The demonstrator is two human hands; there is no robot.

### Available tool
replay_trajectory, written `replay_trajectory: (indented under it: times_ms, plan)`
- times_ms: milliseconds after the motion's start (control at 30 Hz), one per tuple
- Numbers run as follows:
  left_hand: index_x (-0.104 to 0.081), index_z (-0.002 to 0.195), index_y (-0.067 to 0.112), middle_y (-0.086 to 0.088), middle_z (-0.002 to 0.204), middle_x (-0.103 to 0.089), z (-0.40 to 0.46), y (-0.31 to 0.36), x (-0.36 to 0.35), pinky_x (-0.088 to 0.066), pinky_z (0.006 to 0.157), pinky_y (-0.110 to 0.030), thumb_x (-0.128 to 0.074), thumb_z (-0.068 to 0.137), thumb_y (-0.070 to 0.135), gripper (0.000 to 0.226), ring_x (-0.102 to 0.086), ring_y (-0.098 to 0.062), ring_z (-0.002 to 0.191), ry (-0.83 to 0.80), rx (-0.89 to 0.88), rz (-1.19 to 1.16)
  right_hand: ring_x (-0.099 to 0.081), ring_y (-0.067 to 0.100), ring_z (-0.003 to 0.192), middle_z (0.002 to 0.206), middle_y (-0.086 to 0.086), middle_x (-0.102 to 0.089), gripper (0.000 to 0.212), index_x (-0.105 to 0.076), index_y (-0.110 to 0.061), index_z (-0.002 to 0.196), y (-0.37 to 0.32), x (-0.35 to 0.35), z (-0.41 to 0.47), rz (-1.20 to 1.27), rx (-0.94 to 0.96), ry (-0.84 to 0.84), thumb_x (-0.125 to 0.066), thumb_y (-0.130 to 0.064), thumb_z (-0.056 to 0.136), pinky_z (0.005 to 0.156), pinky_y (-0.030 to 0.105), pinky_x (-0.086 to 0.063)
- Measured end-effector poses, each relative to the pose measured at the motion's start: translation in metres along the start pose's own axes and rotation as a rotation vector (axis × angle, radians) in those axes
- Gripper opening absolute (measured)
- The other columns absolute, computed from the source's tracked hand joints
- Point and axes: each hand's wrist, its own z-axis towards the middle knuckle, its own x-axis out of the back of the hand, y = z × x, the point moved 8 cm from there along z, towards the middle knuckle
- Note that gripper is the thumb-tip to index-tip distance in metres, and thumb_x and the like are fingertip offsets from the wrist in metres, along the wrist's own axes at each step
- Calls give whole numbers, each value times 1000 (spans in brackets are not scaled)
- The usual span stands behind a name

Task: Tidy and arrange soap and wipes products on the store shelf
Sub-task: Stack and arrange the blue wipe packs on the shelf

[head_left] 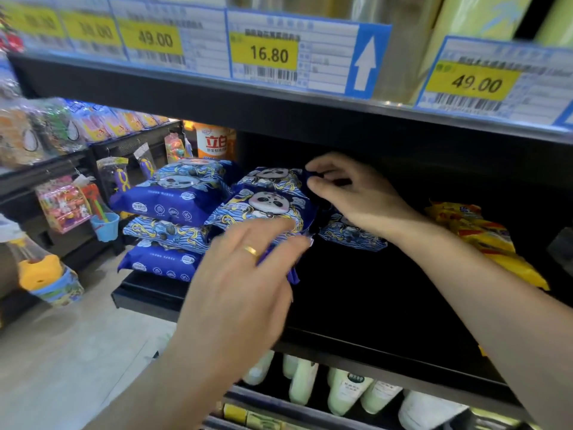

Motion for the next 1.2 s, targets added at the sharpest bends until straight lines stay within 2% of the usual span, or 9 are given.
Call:
replay_trajectory:
  times_ms: [67, 167, 267, 467, 733, 867, 933, 1033, 1200]
  plan:
    - [-67, 134, 12, -9, 143, -60, 8, -20, 5, -49, 101, -55, -67, 84, -2, 52, -56, -39, 127, -16, 25, 78, -57, -2, 108, 112, -29, -60, 22, -61, -52, 112, -15, -10, 9, -95, 0, -96, -69, -49, 92, 82, 11, -42]
    - [-61, 143, 10, -15, 146, -58, 20, -45, 0, -46, 109, -58, -70, 86, 5, 57, -53, -44, 134, -134, 21, 152, -55, -3, 104, 129, -13, -59, 34, -62, -30, 129, -32, -27, 26, -134, 11, -246, -70, -34, 96, 83, 1, -39]
    - [-60, 145, 9, -14, 142, -63, 24, -58, -10, -47, 108, -58, -74, 87, 8, 59, -57, -43, 132, -209, -23, 154, -55, 14, 128, 139, 0, -59, 39, -62, -17, 132, -42, -42, 39, -223, 0, -347, -72, -26, 96, 110, 27, -41]
    - [-65, 139, 12, -12, 135, -68, 29, -63, -14, -56, 87, -57, -81, 86, 8, 56, -62, -43, 111, -150, -59, 168, -58, 19, 125, 136, 2, -60, 42, -57, -16, 136, -37, -47, 48, -274, -37, -442, -70, -19, 97, 106, 34, -47]
    - [-70, 133, 12, -4, 132, -71, 34, -34, -10, -56, 81, -54, -77, 91, 6, 43, -63, -40, 104, -67, -86, 163, -59, 14, 119, 131, -3, -62, 47, -55, -25, 139, 2, -8, 38, -180, -112, -283, -72, -18, 95, 98, 21, -46]
    - [-66, 137, 15, 1, 139, -67, 33, 17, -20, -56, 86, -49, -74, 92, 11, 45, -62, -34, 107, -66, -129, 82, -57, 22, 130, 142, 6, -61, 45, -55, -19, 144, 52, 35, 23, -202, -263, -190, -65, -24, 101, 115, 32, -40]
    - [-66, 136, 16, 3, 139, -67, 30, 46, -36, -57, 87, -46, -66, 96, 16, 40, -61, -30, 108, -104, -161, 39, -55, 20, 130, 144, 7, -59, 44, -55, -16, 145, 71, 53, 15, -221, -288, -152, -64, -18, 101, 109, 24, -38]
    - [-73, 128, 20, 7, 129, -72, 22, 74, -68, -59, 81, -37, -48, 92, 22, 43, -66, -24, 105, -184, -137, -1, -56, 21, 124, 140, 8, -60, 41, -57, -17, 142, 94, 66, 9, -266, -331, -130, -64, -17, 101, 104, 26, -41]
    - [-80, 117, 22, 7, 119, -77, 19, 76, -116, -60, 75, -32, -45, 84, 23, 48, -73, -20, 100, -341, -45, 67, -57, 27, 123, 138, 10, -60, 41, -55, -16, 143, 115, 62, 13, -287, -358, -125, -63, -20, 102, 94, 26, -43]
